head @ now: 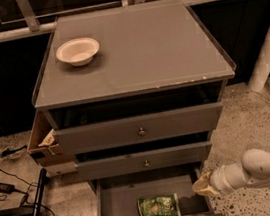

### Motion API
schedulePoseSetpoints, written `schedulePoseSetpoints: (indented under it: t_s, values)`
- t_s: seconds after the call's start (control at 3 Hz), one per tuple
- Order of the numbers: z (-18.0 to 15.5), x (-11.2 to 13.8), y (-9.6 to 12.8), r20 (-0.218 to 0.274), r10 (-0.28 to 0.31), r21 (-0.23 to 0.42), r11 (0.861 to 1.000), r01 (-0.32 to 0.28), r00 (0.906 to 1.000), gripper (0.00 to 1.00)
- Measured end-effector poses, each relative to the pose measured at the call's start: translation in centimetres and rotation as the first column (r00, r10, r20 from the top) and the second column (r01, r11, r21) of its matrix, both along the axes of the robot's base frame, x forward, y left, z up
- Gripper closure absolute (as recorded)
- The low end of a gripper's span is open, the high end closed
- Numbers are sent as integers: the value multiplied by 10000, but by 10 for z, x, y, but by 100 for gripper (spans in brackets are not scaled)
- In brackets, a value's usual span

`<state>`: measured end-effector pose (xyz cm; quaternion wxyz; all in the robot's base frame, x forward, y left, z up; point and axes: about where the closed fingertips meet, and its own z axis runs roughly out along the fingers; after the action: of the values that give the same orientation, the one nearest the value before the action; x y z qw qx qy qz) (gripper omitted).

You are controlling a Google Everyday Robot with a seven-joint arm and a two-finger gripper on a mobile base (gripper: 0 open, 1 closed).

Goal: Pick green jalapeno chip bag from bottom drawer and place on counter

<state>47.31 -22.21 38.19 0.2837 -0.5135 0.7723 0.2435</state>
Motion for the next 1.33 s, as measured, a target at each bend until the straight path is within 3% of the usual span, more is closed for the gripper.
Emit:
schedulePoseSetpoints:
  t_s: [0.33, 0.67, 1.0, 1.33]
  values:
    - [-13, -8, 8, -211, 14, 144, 9999, -11, 9998, 100]
    - [-25, -11, 6, 4, -17, 367, 9993, 17, 10000, 100]
    - [-81, -18, 41, 236, 396, 931, 9948, -417, 9989, 100]
    - [-117, -19, 79, 248, 1124, 1091, 9874, -1145, 9933, 100]
